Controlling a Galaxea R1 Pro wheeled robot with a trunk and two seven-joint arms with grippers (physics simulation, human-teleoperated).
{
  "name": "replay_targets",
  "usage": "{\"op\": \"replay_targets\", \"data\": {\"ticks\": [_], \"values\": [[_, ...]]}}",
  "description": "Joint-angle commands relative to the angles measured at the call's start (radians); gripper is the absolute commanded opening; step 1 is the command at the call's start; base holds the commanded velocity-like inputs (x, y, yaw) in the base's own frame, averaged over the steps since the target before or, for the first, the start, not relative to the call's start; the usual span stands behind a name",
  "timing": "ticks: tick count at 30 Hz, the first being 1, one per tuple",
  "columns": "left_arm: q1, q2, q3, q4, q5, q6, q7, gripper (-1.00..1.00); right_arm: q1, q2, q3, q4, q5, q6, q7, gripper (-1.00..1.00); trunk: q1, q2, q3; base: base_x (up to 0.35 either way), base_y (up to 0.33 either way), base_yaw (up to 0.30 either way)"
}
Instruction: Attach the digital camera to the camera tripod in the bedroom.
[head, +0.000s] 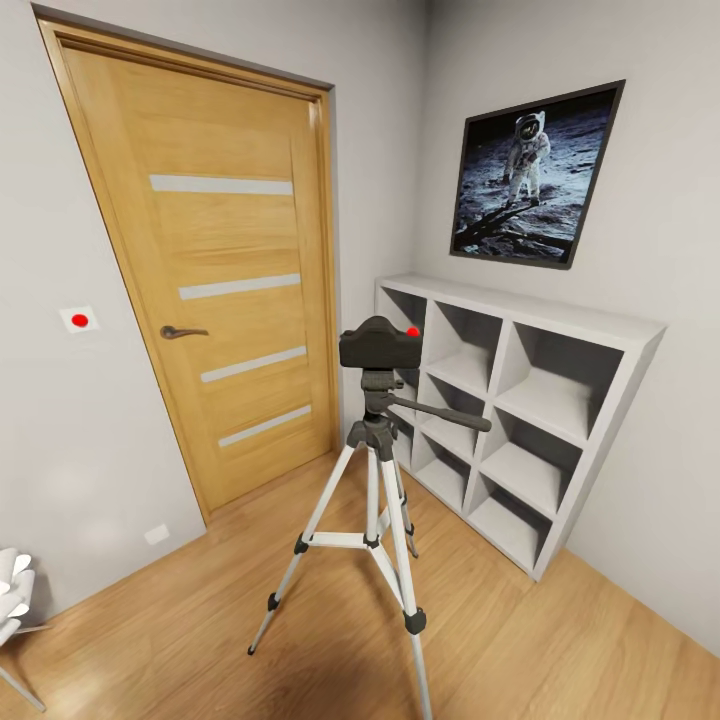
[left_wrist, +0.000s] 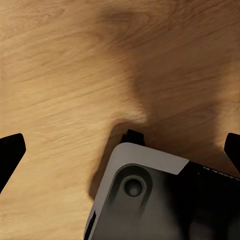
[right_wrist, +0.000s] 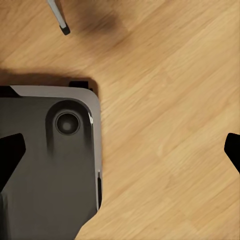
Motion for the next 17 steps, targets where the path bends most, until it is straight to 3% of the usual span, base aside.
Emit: {"op": "replay_targets", "data": {"ticks": [1, 17], "values": [[-0.001, 0.0, -0.008, -0.001, 0.007, 0.004, 0.003, 1.0, -0.002, 0.0, -0.008, 0.003, 0.011, -0.005, -0.004, 1.0, 0.001, -0.002, -0.002, 0.0, 0.0, 0.0], [-0.001, -0.002, -0.007, -0.002, 0.009, 0.003, 0.003, 1.0, -0.002, 0.0, -0.009, 0.003, 0.01, -0.006, -0.004, 1.0, 0.001, -0.002, -0.002, 0.0, 0.0, 0.0]]}}
